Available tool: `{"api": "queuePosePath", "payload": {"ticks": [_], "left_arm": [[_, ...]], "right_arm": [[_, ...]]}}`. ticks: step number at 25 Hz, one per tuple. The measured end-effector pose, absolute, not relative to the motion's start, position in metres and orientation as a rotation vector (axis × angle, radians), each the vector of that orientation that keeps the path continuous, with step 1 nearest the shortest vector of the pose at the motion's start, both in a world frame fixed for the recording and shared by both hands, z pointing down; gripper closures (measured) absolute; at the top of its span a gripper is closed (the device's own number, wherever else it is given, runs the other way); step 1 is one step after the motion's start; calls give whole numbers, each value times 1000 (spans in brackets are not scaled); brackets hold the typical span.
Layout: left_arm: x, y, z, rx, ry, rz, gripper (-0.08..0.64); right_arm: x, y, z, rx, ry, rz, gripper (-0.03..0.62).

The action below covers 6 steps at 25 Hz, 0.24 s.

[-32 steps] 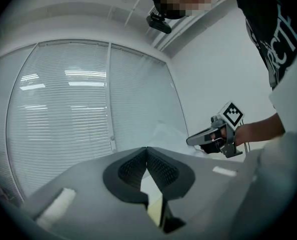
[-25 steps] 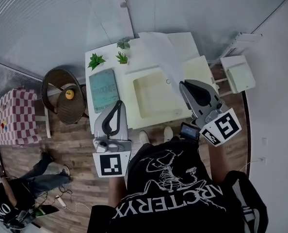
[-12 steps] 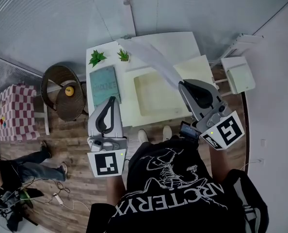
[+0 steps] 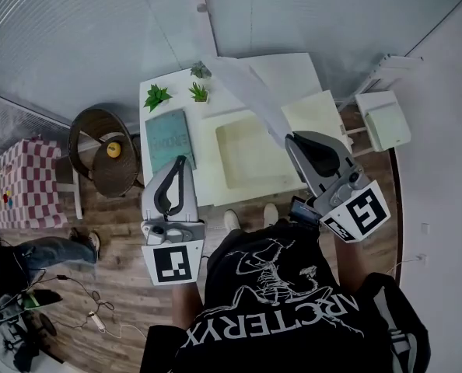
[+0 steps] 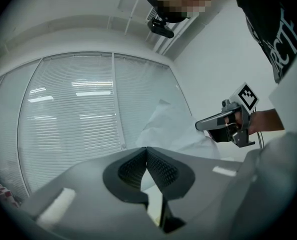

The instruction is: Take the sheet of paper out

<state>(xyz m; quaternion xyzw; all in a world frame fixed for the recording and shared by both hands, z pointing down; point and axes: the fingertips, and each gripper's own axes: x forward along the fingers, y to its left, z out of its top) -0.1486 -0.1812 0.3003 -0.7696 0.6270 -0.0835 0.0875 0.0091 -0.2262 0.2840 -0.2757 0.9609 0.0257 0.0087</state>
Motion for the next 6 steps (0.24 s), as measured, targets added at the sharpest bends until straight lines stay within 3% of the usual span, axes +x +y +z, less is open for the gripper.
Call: {"api": "queuePosePath", "payload": {"ticks": [6], "left_arm": [[-146,-179,300,-2287,1856,-276,549]], "right_arm": [[10,-224,283,-867,3010,90,580]]}}
